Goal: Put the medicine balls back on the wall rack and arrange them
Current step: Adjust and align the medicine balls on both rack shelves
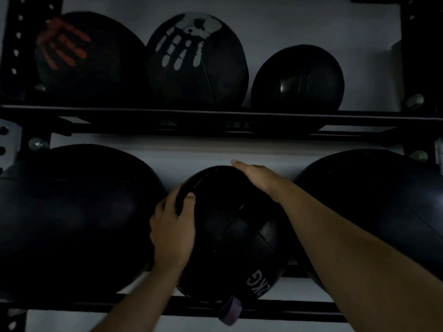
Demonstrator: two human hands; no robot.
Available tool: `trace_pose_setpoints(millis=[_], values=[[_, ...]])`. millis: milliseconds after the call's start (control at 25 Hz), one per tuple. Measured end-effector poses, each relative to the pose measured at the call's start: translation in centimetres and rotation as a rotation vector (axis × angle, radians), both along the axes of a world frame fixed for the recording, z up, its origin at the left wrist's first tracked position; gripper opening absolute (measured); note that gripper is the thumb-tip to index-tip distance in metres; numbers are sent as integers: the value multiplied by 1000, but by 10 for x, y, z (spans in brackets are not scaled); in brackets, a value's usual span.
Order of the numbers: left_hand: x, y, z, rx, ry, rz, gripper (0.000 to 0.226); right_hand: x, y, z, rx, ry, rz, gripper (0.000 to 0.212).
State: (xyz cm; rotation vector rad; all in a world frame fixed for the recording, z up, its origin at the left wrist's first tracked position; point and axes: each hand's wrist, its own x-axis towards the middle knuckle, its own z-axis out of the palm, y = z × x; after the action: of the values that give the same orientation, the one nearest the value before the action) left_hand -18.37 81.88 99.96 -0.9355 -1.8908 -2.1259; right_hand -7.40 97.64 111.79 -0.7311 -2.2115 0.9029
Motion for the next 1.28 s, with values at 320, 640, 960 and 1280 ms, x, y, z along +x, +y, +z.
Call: trace_pose_setpoints(millis=[320, 640, 960, 1280], values=[[4, 25, 7, 160, -97, 142, 56, 15, 10, 0, 105, -21, -70, 100], [35, 9, -13, -42, 20, 147, 88, 12, 6, 11, 321, -37, -24, 64], [-30, 2, 53, -251, 217, -193, 54, 8, 13, -11, 330, -180, -313, 95], [22, 28, 11, -144, 21, 252, 90, 3, 12, -16, 243, 58, -14, 55]])
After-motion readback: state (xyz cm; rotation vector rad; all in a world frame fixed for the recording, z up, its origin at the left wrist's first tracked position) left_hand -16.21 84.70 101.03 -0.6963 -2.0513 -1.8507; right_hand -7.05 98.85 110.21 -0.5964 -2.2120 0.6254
